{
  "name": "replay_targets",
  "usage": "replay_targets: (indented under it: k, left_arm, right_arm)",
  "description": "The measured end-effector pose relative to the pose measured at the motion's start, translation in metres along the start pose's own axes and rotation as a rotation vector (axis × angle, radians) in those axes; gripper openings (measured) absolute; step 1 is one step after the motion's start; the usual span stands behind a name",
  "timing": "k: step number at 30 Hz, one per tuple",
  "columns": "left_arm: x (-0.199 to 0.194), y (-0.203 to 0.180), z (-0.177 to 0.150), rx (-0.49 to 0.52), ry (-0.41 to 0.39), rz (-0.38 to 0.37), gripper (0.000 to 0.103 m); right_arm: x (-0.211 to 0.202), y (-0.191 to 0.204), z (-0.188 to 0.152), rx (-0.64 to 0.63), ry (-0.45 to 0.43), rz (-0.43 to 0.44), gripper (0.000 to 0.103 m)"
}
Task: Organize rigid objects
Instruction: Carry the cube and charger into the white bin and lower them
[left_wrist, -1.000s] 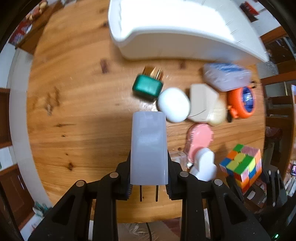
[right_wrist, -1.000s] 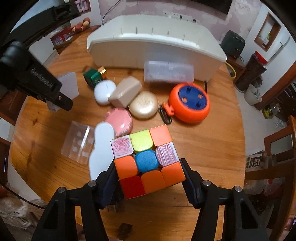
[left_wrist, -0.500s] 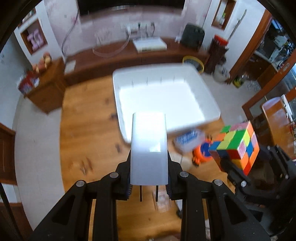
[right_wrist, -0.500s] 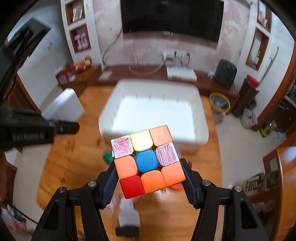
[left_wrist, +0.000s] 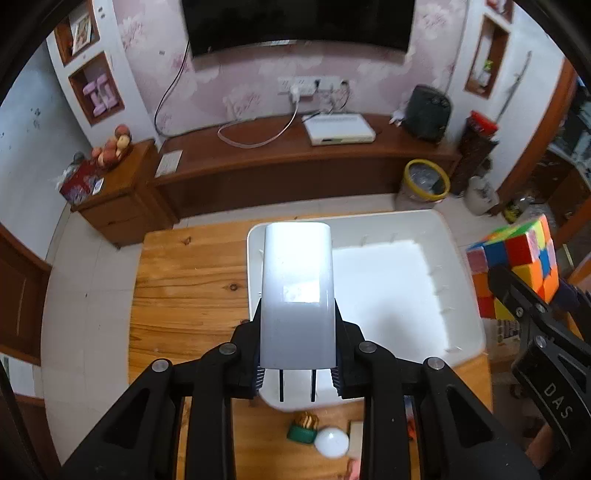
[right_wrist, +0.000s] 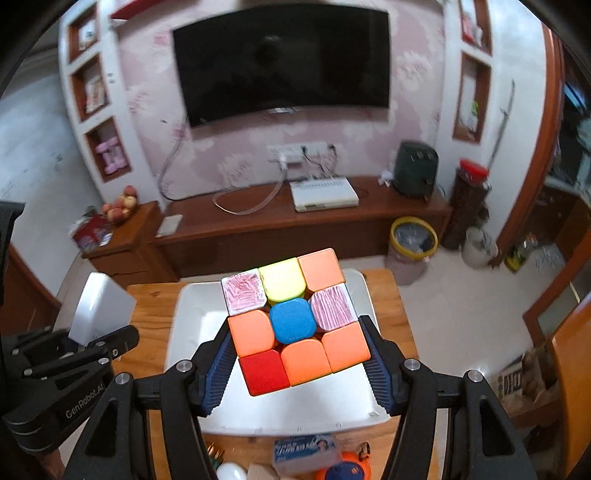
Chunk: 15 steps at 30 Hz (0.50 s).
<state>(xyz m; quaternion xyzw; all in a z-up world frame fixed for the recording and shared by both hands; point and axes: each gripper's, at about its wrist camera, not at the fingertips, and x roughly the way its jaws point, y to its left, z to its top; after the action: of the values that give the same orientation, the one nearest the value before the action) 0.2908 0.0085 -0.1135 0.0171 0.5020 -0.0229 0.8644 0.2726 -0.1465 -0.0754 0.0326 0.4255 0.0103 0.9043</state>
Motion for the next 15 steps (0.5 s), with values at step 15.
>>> replay_targets:
  k: [15]
  left_arm:
    - [0.119,-0.028,-0.020,0.055,0.222,0.124,0.030]
  right_arm:
    - [0.149,-0.007,-0.057,-0.006,0.316,-0.032,0.064]
